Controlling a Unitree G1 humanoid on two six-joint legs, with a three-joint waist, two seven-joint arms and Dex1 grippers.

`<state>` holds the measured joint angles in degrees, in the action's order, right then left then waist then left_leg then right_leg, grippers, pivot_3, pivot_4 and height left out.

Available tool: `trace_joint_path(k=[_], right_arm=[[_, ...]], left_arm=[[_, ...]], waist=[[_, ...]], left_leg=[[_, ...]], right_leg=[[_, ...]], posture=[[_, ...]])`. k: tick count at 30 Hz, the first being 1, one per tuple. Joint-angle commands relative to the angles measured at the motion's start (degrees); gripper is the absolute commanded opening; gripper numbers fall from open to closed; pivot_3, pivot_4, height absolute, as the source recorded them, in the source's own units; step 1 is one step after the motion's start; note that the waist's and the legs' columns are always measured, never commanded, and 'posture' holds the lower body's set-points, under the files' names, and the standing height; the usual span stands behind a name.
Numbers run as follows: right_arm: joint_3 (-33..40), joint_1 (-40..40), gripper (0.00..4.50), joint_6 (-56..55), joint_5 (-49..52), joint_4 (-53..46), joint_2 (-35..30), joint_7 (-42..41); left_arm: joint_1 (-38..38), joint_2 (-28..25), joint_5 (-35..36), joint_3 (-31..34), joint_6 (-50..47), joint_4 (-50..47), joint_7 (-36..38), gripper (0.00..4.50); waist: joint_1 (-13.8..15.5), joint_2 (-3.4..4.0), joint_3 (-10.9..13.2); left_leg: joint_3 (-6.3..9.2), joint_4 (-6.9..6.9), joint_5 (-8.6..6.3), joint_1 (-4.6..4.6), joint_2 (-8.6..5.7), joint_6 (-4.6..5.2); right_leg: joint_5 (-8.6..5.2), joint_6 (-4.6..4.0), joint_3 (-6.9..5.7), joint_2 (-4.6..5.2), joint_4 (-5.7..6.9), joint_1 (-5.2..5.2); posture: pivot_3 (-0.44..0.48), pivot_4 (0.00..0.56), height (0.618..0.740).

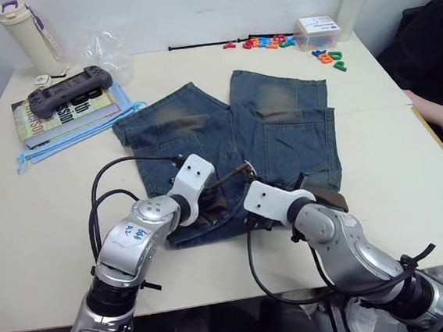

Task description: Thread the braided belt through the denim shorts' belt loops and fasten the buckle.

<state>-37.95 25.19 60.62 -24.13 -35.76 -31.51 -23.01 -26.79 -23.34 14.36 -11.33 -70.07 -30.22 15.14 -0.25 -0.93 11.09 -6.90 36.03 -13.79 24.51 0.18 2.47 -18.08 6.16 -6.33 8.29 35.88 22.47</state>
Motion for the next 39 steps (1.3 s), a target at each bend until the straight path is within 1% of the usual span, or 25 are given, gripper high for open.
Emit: trace_joint_path(k=[1,4,7,12,19,32,36,39], right_arm=[[-0.05,-1.02,0.02,0.61,-0.07,-0.46,1.52,-0.81],[0.26,-1.22,0.02,1.31,-0.58,-0.20,2.34,-0.48],[0.56,-1.39,0.02,1.63,-1.01,0.05,3.14,-0.21],[0.72,-1.34,0.02,2.22,-1.38,0.09,4.06,-0.05],[1.35,-1.45,0.02,2.40,-1.69,0.01,4.90,0.12],[1.50,-0.79,0.02,2.09,-2.12,-0.86,5.67,-0.06],[1.42,-0.82,0.02,2.12,-2.14,-1.01,5.68,-0.27],[1.48,-0.92,0.02,2.18,-2.15,-1.13,5.68,-0.41]], left_arm=[[2.99,-1.62,1.11,3.29,0.25,-5.76,1.22,0.00],[5.61,-2.81,0.90,5.11,0.50,-7.47,0.90,0.00],[6.26,-2.74,0.73,5.79,0.17,-8.13,0.26,0.00],[7.16,-2.94,0.42,5.49,0.01,-7.82,-0.22,0.00],[8.57,-3.09,2.00,4.32,-1.19,-7.42,1.13,0.00],[7.13,-1.09,0.10,2.22,-0.66,-2.90,-0.66,0.00],[6.49,1.13,-0.22,3.44,-1.04,-1.62,-2.36,0.00],[6.30,1.42,-0.60,3.68,-1.05,-1.15,-2.81,0.00]], waist=[[-0.03,0.00,0.00],[0.05,0.00,0.00],[0.08,-0.01,-0.01],[0.01,-0.01,-0.01],[-0.01,-0.02,-0.01],[0.05,-0.01,-0.01],[0.06,-0.02,-0.02],[0.12,-0.04,-0.03]], left_leg=[[0.00,-0.01,0.01,0.00,0.03,-0.01],[0.01,0.01,0.02,0.00,0.05,-0.04],[0.02,0.02,0.01,0.00,0.05,-0.05],[0.01,-0.01,0.01,0.00,0.05,-0.06],[0.01,0.00,0.01,-0.01,0.06,-0.06],[0.00,-0.01,0.00,-0.01,0.06,-0.07],[0.00,-0.01,0.00,-0.01,0.06,-0.07],[0.01,0.01,0.00,-0.02,0.06,-0.06]], right_leg=[[0.00,0.00,0.02,-0.02,-0.01,0.01],[-0.01,-0.01,0.04,-0.04,0.00,0.00],[-0.01,-0.02,0.06,-0.02,0.00,-0.01],[-0.01,-0.02,0.08,-0.05,0.00,0.01],[-0.01,-0.02,0.09,-0.06,0.01,0.02],[-0.02,-0.04,0.09,-0.06,0.01,0.03],[-0.02,-0.04,0.09,-0.06,0.02,0.02],[-0.02,-0.04,0.08,-0.04,0.04,0.00]], posture=[[0.000,0.150,0.717],[0.000,0.150,0.717],[0.000,0.150,0.717],[0.000,0.150,0.717],[0.000,0.150,0.717],[0.000,0.150,0.717],[0.000,0.150,0.717],[0.000,0.150,0.717]])
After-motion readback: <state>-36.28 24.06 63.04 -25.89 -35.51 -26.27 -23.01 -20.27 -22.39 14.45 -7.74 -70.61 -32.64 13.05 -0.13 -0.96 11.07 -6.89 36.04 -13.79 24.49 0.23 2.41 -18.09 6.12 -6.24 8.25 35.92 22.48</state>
